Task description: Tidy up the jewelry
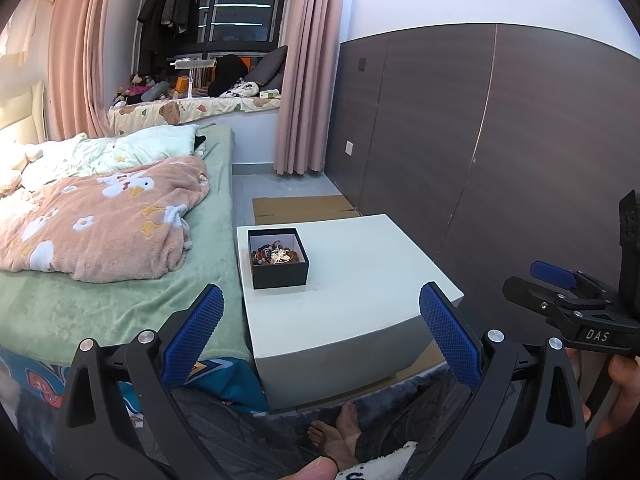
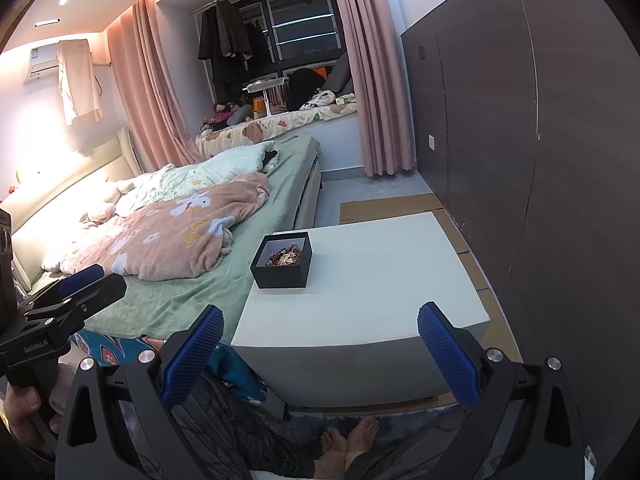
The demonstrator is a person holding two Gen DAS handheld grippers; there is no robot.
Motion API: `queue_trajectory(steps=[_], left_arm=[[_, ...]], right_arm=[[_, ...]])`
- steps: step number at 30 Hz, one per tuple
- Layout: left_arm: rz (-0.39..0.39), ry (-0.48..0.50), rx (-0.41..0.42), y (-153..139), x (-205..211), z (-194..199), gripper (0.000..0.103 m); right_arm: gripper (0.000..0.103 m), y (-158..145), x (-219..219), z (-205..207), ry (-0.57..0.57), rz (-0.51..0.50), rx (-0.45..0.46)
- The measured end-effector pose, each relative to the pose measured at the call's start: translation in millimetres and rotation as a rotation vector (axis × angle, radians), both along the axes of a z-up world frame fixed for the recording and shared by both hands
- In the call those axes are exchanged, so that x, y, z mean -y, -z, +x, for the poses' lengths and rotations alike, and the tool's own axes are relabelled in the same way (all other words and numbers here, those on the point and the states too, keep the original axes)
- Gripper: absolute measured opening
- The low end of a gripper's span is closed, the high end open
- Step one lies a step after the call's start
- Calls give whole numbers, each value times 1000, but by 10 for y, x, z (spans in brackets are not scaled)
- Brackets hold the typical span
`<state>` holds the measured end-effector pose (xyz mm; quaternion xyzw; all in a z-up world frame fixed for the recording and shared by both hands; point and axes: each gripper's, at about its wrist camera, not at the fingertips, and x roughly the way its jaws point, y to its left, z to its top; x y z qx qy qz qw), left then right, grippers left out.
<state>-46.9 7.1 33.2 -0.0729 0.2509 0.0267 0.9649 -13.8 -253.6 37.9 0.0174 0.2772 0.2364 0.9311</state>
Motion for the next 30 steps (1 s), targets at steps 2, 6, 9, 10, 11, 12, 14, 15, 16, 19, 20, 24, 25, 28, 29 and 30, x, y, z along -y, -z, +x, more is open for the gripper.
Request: queue_trajectory(steps=[2,6,9,10,11,12,14,15,16,19,20,24,25,28,29,30], left_arm=[[2,3,2,-2,6,-6,98],[5,2,4,8,10,-35,98],[8,0,3,11,17,-46,98],[8,-3,2,15,21,-53,98],[9,-8,1,17,21,-54,98],[10,-16,-2,21,25,-58,98],[11,-23,-2,20,22,-70,98],[13,-27,-1,20,23,-79,98],[16,-30,0,19,27,-89,98],[21,-34,5,5,36,-108,98],[24,-35,7,-1,45,-121,98],[43,-54,9,-6,75,-118,98],[47,-54,11,-1,78,-123,98],[70,-47,15,0,120,-145,98],[72,-45,10,2,129,-140,98],[71,-43,9,3,131,-141,98]], right_arm=[[95,-5,-2,-12,2,1,3],[95,-27,1,-40,4,2,6],[95,-36,12,-58,7,6,9],[95,-32,13,-63,7,6,9],[95,-31,15,-67,7,5,9],[95,-39,15,-61,7,3,9],[95,-45,16,-72,6,-1,10],[95,-49,18,-76,6,-1,11],[95,-50,20,-78,5,0,12],[95,-45,17,-80,7,0,10],[95,-47,16,-80,6,-2,10],[95,-62,15,-89,8,-8,11],[95,-63,20,-90,9,-7,10],[95,-54,27,-103,11,-9,9],[95,-57,26,-99,12,-8,8],[95,-58,34,-95,13,-4,6]])
